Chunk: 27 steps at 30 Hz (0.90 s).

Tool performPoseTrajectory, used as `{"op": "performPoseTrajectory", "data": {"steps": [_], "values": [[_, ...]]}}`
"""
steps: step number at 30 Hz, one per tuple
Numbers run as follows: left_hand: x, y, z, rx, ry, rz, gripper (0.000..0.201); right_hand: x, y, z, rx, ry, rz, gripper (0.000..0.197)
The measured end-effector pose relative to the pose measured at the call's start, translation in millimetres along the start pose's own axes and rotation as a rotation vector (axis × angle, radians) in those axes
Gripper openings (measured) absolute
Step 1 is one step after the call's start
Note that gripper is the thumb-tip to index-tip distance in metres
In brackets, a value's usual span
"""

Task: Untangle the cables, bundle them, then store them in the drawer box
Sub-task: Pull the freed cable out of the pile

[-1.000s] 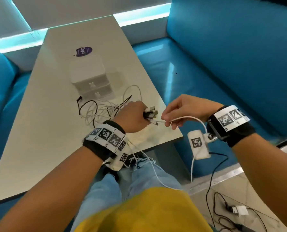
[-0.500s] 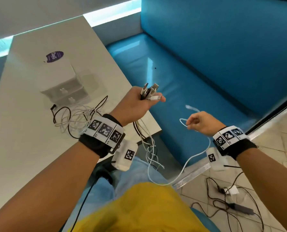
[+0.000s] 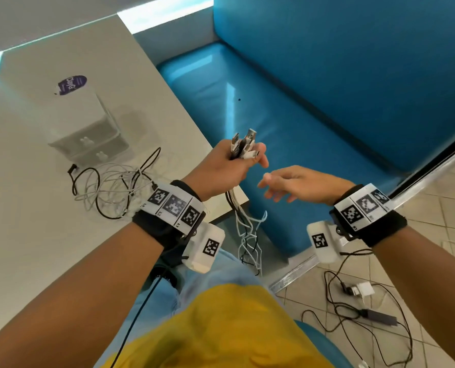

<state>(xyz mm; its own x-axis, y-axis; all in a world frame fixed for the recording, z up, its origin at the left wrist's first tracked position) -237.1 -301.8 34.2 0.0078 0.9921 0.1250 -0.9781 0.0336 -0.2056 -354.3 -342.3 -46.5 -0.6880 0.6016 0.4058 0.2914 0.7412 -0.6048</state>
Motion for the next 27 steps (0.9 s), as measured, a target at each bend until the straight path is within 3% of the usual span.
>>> {"op": "performPoseTrajectory", "data": {"steps": [5,6,9,10,14,18,21,24,27], "values": [[1,1,1,0.08,0.08,0.054,0.03,-4,24,-30,-0.049,-0.193,-0.131,0.068],[1,2,2,0.125,0.088,0.069,0.031,-6,31,-34,-0.038,-0.213,-0.146,0.063],[2,2,3,0.251,0.099,0.105,0.034,-18,46,-39,-0.069,-0.243,-0.068,0.024],[2,2,5,0.275,0.111,0.109,0.035,-24,49,-37,-0.085,-0.238,-0.042,0.024],[0,-13,12,0.436,0.121,0.175,0.048,-42,74,13,-0.115,-0.054,-0.049,0.045],[2,-14,10,0.596,0.041,0.179,0.055,-48,87,82,-0.164,0.17,0.123,0.052],[5,1,11,0.54,0.032,0.126,0.055,-52,105,118,0.046,0.287,0.129,0.051],[9,5,17,0.464,0.044,0.093,0.053,-52,128,147,0.221,0.413,0.038,0.046],[12,0,20,0.334,0.049,0.063,0.05,-50,134,143,0.29,0.379,-0.05,0.035]]}}
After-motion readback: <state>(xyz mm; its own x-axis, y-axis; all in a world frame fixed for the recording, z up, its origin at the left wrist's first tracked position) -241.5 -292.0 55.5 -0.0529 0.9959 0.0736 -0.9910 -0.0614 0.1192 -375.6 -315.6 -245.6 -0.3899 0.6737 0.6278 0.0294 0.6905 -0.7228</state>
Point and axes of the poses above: each hand's wrist, its own x-axis away from the middle knuckle, its own y-axis out of the palm, z = x × y, the point moved 8 cm from there along -x, towards the middle knuckle, and after that the axes turned 12 degrees about x, right-handed, at the moved point
